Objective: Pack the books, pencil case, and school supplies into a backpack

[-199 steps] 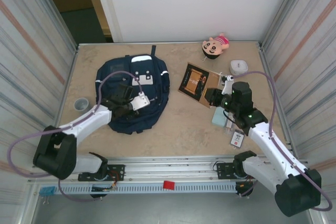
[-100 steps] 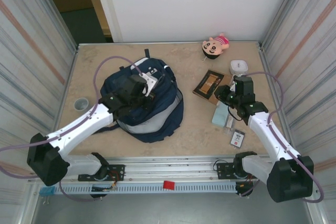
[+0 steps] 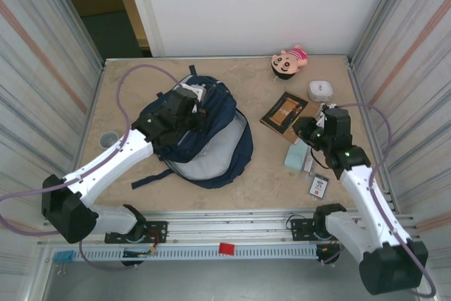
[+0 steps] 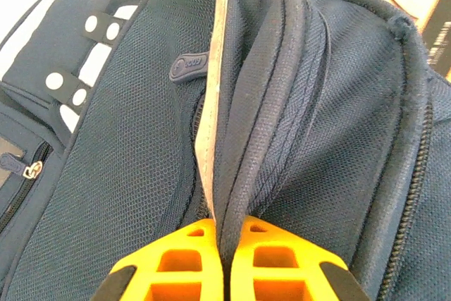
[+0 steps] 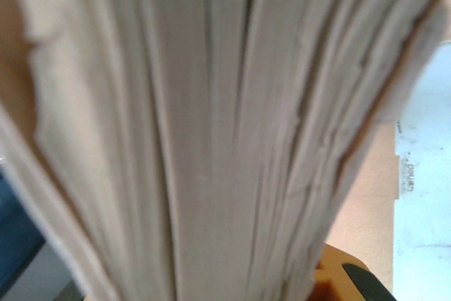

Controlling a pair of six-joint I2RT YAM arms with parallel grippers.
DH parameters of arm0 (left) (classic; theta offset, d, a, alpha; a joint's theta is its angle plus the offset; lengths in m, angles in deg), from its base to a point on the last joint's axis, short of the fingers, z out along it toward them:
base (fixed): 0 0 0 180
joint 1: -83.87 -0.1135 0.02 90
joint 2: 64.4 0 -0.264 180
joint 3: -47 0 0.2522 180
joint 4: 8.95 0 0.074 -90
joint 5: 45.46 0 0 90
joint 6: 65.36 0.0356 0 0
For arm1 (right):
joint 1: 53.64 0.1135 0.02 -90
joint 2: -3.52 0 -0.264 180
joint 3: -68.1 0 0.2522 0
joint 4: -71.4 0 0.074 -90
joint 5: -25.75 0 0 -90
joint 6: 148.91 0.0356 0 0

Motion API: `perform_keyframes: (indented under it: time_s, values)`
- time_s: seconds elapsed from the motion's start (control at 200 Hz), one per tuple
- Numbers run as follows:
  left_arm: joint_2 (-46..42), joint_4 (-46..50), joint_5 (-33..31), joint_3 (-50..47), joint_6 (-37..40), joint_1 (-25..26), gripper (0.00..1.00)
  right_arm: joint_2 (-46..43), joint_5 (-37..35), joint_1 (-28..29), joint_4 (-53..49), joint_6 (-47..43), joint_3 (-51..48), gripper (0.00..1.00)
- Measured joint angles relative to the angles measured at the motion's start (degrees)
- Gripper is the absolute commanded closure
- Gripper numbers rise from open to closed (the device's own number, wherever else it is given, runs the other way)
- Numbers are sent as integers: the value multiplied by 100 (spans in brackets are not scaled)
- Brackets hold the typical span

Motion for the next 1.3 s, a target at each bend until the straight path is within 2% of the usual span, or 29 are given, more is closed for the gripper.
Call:
perform_keyframes:
  time_s: [0.195,0.386,0.536,0.737,0.907,1.082,1.303]
  values:
    - [22,-50,457,105,-234,-343,100,-538,424,455,15,544,-297,100]
    - [142,-28,1001,400,-264,-575,100,-293,629,1517,396,1169,-525,100]
    - [251,-22,1405,588,-262,-754,100,170,315,2452,1478,1742,-758,100]
    - [431,-13,1958,780,-260,-964,100,1473,-577,3366,3023,2229,-811,100]
    - [546,24,2284,951,-256,-1016,100,2708,-898,3541,3783,2378,-455,100]
    - [555,46,2470,1029,-214,-1016,100,3574,-1187,3602,4435,2452,24,100]
    - [555,22,2610,1029,-212,-1027,100,4760,-1239,3609,4614,2455,957,100]
